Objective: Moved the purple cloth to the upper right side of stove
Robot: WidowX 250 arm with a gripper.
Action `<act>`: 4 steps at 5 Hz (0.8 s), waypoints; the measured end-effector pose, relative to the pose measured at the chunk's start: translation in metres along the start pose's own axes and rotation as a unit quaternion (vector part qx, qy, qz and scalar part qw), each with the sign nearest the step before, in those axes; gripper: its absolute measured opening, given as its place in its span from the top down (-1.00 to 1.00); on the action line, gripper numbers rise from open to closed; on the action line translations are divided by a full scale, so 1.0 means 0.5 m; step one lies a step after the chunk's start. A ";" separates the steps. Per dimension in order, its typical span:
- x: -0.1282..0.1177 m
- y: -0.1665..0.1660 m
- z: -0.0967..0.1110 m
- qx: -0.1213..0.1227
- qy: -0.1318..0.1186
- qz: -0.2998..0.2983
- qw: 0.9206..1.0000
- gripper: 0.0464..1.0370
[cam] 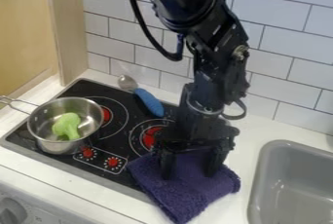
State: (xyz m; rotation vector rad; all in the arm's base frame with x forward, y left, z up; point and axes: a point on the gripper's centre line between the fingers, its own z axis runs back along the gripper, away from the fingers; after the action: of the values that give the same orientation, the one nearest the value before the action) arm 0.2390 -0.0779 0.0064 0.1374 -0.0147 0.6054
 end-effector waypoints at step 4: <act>0.041 -0.029 0.001 -0.009 -0.006 -0.003 1.000 -0.92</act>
State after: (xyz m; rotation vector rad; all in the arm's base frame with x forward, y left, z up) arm 0.2642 -0.0783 0.0060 0.1232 -0.0320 0.5992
